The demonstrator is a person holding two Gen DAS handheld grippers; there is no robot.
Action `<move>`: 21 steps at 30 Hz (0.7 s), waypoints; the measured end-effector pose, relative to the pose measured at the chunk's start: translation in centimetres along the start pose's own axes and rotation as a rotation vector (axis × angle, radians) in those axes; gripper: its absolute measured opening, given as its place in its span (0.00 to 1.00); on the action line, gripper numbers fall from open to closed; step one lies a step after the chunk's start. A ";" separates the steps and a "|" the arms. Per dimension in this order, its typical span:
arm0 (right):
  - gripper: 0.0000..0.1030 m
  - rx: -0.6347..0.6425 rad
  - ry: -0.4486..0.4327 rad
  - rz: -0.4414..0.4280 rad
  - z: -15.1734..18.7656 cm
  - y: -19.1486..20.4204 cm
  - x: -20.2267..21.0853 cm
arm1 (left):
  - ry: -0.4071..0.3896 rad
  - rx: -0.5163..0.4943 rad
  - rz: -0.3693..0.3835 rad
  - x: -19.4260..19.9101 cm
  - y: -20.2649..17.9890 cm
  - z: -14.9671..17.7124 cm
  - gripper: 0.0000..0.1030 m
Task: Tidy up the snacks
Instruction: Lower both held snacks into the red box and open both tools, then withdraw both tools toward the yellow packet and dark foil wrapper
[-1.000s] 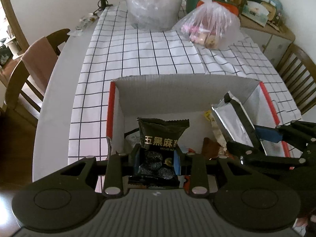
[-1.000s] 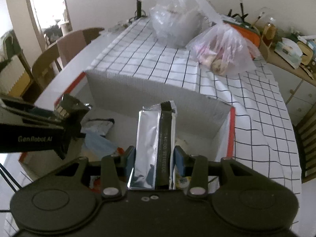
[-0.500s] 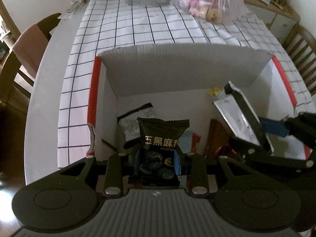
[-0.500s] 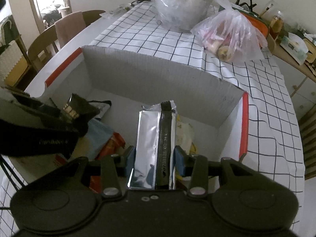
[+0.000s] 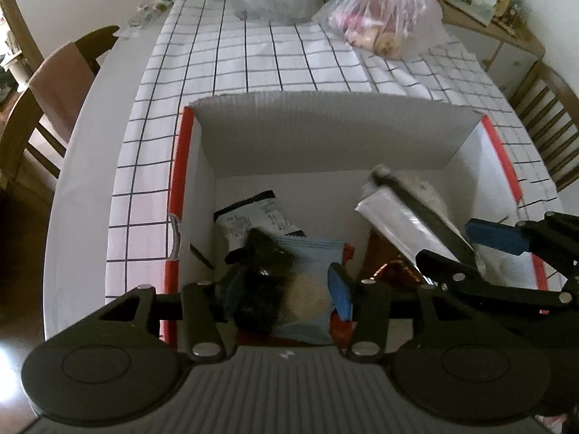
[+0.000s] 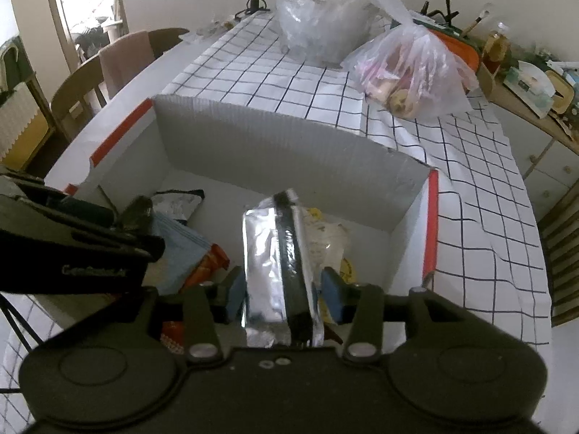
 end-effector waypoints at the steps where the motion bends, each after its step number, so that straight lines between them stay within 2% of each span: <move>1: 0.45 -0.004 -0.005 -0.003 -0.1 0.0 0.3 | -0.009 0.001 0.003 0.4 0.0 0.0 0.50; 6: 0.48 -0.026 -0.035 -0.024 -0.3 0.0 2.2 | -0.048 0.006 0.005 2.3 -0.1 0.1 0.54; 8: 0.55 -0.032 -0.053 -0.028 -0.4 0.1 3.1 | -0.062 0.007 0.006 3.1 -0.1 0.2 0.54; 16: 0.63 -0.047 -0.119 -0.045 -0.4 0.4 6.9 | -0.135 0.000 0.024 6.8 -0.1 0.8 0.57; 21: 0.71 -0.053 -0.158 -0.061 -0.2 0.7 9.2 | -0.181 -0.003 0.037 9.0 -0.2 1.3 0.61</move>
Point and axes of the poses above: each gripper's, at about its wrist camera, not at the fingertips, and x roughly against the way its jaws point, y to its left, z to its underside, the point moved 10 cm from there along -x, roughly the way its jaws point, and after that the axes turned 3 degrees about -y, right-handed, at the moved point
